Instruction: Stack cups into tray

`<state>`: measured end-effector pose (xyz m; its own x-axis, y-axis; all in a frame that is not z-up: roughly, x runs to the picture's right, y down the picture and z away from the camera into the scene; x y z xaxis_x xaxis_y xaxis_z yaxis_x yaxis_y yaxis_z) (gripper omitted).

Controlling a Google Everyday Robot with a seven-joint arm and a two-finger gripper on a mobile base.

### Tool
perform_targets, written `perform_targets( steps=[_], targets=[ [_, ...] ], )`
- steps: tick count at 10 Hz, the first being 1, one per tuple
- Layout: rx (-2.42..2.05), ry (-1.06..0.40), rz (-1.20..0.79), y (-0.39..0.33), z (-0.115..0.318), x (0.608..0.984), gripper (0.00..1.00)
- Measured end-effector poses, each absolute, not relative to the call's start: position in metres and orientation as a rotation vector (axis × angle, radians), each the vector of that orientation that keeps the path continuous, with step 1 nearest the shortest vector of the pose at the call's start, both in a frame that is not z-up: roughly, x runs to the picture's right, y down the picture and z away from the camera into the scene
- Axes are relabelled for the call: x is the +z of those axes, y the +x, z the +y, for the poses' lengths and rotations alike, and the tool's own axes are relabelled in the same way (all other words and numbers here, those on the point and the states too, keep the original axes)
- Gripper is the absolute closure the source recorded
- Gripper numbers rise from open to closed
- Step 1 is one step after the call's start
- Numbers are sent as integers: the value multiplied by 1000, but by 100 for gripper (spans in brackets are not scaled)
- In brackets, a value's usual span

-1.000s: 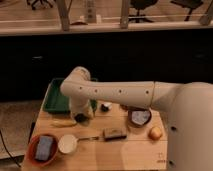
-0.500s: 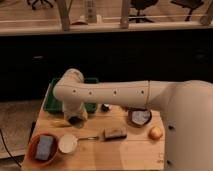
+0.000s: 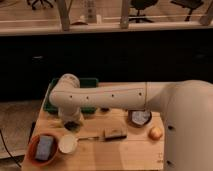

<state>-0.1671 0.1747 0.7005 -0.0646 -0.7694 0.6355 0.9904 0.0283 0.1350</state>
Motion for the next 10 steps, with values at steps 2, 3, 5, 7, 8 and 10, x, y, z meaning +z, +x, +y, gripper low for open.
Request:
perform_targets(
  steps=[2,3,5,7,8,10],
  targets=[
    [-1536,-424,-667,-176,181,696,100],
    [-1528,-422,-664,-178,178,695,100],
    [-1492,-415,-632,-182,153,702,100],
    [-1460,-410,-609,-189,120,719,100],
    [-1438,-417,-597,-189,102,729,100],
    [-1389,-426,-573,-191,70,743,100]
  ],
)
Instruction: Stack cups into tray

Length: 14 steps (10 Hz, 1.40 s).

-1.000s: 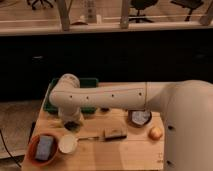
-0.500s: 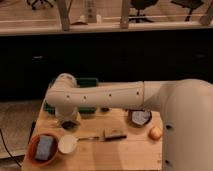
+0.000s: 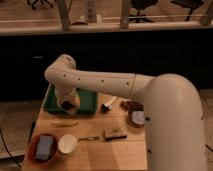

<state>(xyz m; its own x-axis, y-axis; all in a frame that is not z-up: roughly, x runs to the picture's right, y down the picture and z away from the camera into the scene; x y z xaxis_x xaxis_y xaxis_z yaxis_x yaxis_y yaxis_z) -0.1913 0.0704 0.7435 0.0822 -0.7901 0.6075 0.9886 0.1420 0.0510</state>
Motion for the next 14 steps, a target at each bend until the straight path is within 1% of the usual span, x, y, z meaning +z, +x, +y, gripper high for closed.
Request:
perform_targets(
  steps=[2,7,14],
  targets=[
    [-1356,-440,-554,-193,52,748,100],
    [-1309,-437,-530,-196,23,760,100],
    [-1227,-429,-539,-181,7,787,100]
  ],
)
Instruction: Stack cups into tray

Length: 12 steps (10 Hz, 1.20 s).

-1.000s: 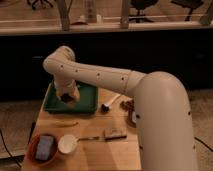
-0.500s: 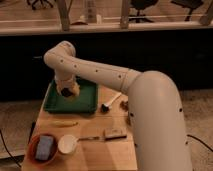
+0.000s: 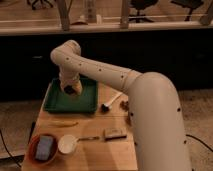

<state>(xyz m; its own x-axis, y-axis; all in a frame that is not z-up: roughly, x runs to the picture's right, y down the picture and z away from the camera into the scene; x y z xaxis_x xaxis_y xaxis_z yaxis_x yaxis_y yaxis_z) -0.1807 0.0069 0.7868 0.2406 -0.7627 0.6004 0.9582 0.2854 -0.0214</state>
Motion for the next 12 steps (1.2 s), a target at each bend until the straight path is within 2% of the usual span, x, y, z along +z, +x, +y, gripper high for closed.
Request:
perform_targets(
  steps=[5,7,11,12],
  targets=[
    [-1154,-439,-559,-163,2,817,98],
    [-1142,-443,-575,-163,1,825,82],
    [-1130,-466,-595,-164,8,835,40],
    [-1127,-468,-598,-164,9,836,33]
  ],
)
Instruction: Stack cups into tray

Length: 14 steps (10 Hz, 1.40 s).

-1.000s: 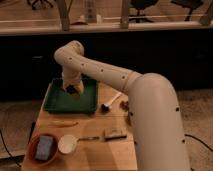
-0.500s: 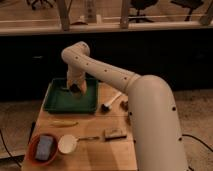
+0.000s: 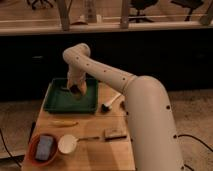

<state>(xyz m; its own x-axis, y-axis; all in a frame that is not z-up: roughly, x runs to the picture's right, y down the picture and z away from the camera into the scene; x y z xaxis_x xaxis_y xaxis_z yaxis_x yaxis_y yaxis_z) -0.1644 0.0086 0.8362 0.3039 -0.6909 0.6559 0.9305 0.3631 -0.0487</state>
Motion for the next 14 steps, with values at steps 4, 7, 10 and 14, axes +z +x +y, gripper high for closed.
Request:
perform_targets(
  steps=[4,7,10,14],
  targets=[
    [-1114,-480,-615,-166,22,847,20],
    [-1106,-479,-619,-166,29,847,20],
    [-1100,-477,-617,-164,34,845,20],
    [-1096,-474,-610,-164,32,843,20]
  ],
)
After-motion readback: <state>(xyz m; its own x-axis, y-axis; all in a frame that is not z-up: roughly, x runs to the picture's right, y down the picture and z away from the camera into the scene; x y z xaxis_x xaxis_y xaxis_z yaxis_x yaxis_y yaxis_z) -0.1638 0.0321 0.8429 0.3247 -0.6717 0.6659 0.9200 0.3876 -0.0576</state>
